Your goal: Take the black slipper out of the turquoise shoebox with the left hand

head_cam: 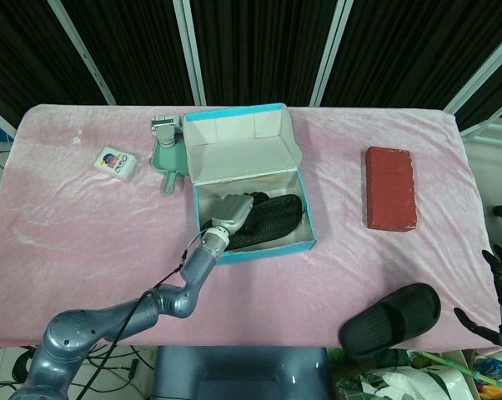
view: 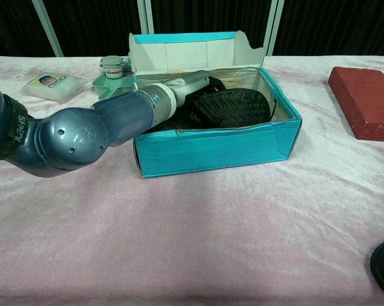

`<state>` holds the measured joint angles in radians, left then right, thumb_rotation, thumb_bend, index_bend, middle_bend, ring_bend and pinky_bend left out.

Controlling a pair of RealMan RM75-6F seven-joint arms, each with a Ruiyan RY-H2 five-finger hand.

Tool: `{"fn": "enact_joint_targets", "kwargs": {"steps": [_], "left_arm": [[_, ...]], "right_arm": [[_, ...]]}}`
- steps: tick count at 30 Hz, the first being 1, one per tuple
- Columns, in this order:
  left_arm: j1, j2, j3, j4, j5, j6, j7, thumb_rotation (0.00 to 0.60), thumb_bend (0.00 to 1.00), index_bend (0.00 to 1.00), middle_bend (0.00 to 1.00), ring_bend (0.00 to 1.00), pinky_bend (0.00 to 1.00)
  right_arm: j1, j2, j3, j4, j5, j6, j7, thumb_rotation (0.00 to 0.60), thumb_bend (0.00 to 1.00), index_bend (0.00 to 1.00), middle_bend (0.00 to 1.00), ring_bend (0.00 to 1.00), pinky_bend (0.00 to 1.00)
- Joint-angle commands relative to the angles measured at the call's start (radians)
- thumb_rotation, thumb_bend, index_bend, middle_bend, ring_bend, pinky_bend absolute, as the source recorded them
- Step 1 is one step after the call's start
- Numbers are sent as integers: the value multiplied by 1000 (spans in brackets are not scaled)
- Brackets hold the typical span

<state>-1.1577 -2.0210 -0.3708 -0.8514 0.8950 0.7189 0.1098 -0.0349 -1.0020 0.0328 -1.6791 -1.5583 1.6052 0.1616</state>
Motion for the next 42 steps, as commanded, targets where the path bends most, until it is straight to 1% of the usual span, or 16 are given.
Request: {"fn": "enact_joint_targets", "kwargs": {"steps": [1,6,9,14,18,20,22,24,29,31,33,37,39,42], "left_arm": [[35,43,6,-52,53,51,-37,600,561,409,504,443,642],[94,131,10,-178,152,146,-107,600,554,405,503,443,638],[125,173,5,-251,187,185,-150,600,550,408,503,443,631],[166,222,-24,-364,205,225,-230,600,549,411,504,443,626],[200,233,-47,-426,207,268,-295,600,556,409,504,443,618],[207,240,-47,-444,187,259,-289,600,560,405,503,443,619],[205,258,-36,-457,144,220,-237,600,561,397,496,443,620],[196,271,-27,-467,78,192,-147,600,562,381,483,441,621],[165,266,-25,-487,-118,171,38,600,580,354,458,430,627],[151,253,-30,-481,-185,185,92,600,589,348,454,430,659],[137,239,-31,-469,-226,203,138,600,593,342,451,430,689],[104,221,-33,-459,-328,233,249,600,596,328,446,430,692],[89,206,-34,-449,-355,269,298,600,597,324,442,430,694],[73,181,-36,-436,-372,333,358,600,598,315,438,432,729]], "right_arm": [[-3,1,0,-1,-5,7,3,600,90,0,0,0,134],[-5,2,0,-3,-14,13,8,600,89,0,0,0,134],[-6,2,-1,-4,-17,14,10,600,89,0,0,0,134],[-6,1,-1,-4,-21,16,12,600,89,0,0,0,134],[-6,1,0,-1,-19,14,20,600,89,0,0,0,134],[-5,0,-1,1,-19,12,25,600,89,0,0,0,134],[-5,0,-1,4,-20,10,30,600,89,0,0,0,134],[-6,-1,-2,7,-22,11,33,600,89,0,0,0,134],[-12,-1,-4,14,-19,14,46,600,89,0,0,0,133],[-14,-1,-5,16,-18,16,49,600,89,0,0,0,134],[-16,0,-6,17,-18,17,52,600,88,0,0,0,134],[-20,1,-7,18,-19,22,55,600,88,0,0,0,134],[-21,1,-8,19,-20,22,57,600,89,0,0,0,134],[-22,0,-7,20,-18,21,58,600,89,0,0,0,134]]}}
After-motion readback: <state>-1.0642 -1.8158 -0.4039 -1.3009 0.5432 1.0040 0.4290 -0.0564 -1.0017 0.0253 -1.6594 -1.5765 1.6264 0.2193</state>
